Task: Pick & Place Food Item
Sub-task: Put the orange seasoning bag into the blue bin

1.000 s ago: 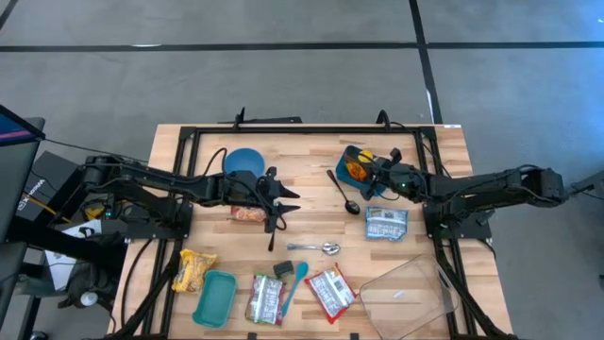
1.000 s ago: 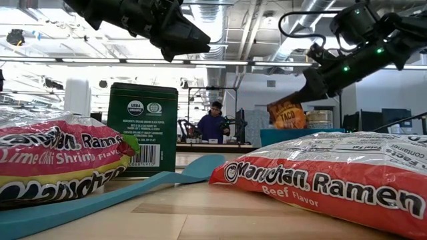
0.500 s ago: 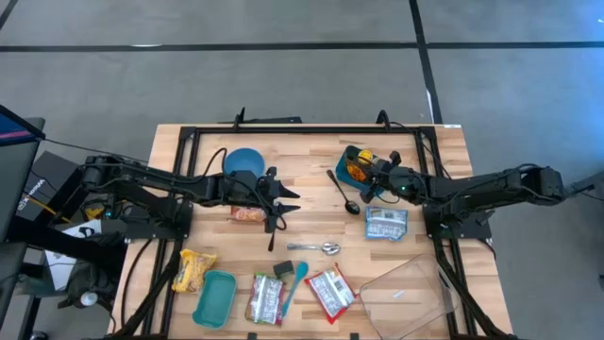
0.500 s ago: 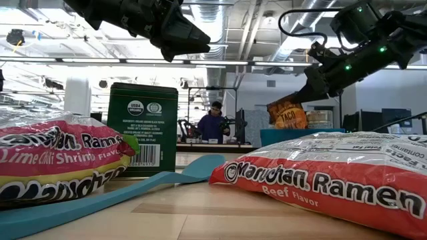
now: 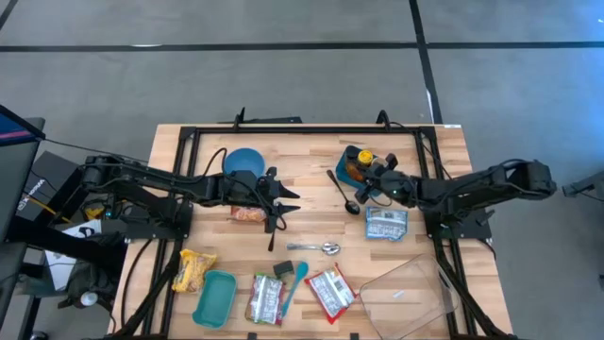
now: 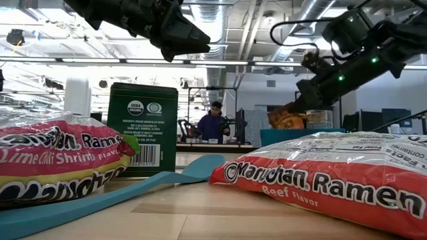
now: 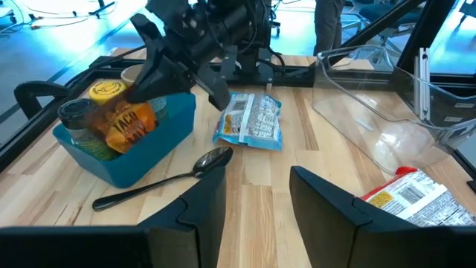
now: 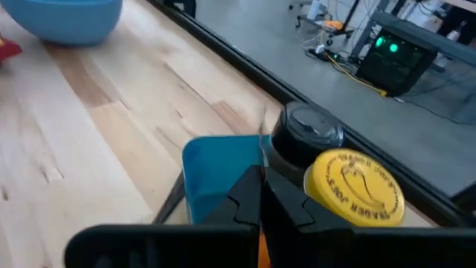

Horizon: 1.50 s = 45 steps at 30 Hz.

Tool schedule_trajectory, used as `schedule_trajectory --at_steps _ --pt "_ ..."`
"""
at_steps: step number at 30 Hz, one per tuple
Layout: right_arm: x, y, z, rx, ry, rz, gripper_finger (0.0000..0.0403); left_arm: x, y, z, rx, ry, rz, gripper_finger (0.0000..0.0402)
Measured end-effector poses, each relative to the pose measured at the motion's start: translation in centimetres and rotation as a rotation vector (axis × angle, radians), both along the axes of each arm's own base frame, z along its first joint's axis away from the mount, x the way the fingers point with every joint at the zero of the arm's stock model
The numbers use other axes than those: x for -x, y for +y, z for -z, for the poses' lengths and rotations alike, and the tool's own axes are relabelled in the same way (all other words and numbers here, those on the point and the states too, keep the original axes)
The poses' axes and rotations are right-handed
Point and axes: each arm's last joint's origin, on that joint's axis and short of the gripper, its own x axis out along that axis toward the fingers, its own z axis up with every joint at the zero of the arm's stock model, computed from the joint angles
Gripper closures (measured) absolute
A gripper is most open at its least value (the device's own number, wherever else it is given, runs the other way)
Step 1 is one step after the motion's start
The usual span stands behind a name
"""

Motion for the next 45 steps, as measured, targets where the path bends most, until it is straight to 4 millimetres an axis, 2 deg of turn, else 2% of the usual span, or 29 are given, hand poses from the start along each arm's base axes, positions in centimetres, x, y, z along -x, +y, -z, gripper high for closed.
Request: schedule_trajectory --at_steps 24,35,45 --pt "-0.04 -0.01 0.23 -0.026 -0.015 0.018 0.0401 0.00 0.02 0.00 -0.001 0.000 -0.004 0.0259" --pt "-0.04 -0.01 0.22 -0.026 -0.014 0.018 0.0334 0.00 0.02 0.00 -0.001 0.000 -0.003 0.0259" --pt "-0.03 -0.02 0.22 -0.019 -0.007 0.016 0.0321 0.00 0.02 -0.01 -0.001 0.000 -0.003 0.0259"
